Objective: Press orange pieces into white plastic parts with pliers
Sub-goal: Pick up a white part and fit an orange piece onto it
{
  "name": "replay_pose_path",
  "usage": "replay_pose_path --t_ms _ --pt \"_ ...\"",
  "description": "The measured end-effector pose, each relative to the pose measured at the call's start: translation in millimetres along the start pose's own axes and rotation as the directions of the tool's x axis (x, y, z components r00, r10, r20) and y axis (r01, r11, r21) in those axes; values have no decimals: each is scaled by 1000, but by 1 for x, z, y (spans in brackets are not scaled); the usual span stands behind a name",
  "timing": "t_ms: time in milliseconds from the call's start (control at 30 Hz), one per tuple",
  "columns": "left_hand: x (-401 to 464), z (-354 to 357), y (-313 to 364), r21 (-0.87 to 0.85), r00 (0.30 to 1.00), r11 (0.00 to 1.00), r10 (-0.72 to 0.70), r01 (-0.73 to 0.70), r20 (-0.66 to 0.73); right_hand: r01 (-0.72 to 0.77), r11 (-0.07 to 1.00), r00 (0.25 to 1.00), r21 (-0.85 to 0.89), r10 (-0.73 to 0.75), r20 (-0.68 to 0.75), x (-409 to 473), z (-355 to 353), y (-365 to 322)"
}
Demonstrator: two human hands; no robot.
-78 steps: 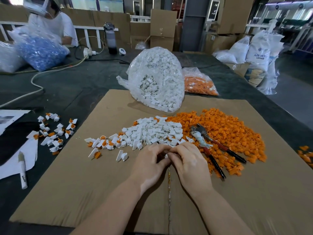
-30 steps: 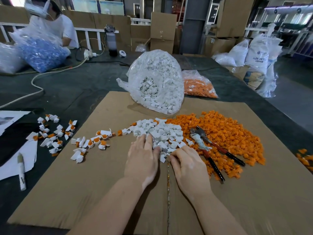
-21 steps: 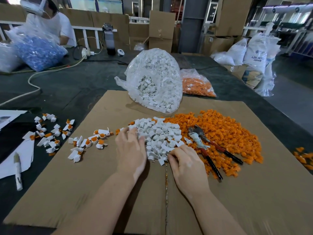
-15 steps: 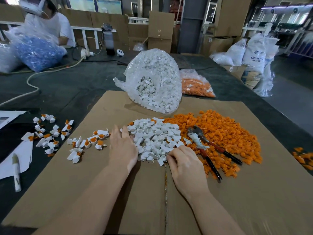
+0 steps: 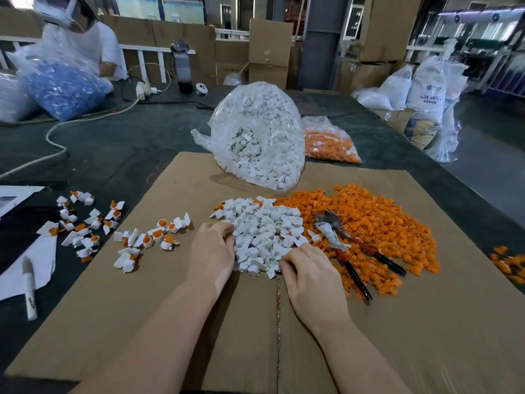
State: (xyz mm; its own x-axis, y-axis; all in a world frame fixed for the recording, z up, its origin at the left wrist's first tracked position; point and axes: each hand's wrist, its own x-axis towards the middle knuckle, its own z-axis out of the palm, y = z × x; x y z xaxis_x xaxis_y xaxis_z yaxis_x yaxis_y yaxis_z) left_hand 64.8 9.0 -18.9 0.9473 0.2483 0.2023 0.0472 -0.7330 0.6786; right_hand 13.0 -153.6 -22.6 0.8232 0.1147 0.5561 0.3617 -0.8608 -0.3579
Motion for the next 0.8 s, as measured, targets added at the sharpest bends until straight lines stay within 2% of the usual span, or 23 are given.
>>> replay_pose_path --t_ms 200,300,400,500,667,800 --pt "5 -3 1 -113 996 990 -82 86 44 1 1000 1000 -2 -1 -1 0 0 0" --pt "1 -5 0 -244 992 962 -124 122 9 -1 1000 1000 6 1 -5 0 0 0" --pt "-5 -9 7 -465 985 874 -169 141 -19 2 1000 1000 19 -1 -31 0 1 2" --pt "-12 -14 25 -562 997 823 -75 76 24 22 998 995 64 -15 -102 1 1 3" --pt "-27 -8 46 -525 976 851 115 -1 184 25 980 995 197 -4 -105 0 -4 0" --pt "-34 -3 48 -502 954 863 185 -44 234 -7 946 992 323 49 -119 0 -7 2"
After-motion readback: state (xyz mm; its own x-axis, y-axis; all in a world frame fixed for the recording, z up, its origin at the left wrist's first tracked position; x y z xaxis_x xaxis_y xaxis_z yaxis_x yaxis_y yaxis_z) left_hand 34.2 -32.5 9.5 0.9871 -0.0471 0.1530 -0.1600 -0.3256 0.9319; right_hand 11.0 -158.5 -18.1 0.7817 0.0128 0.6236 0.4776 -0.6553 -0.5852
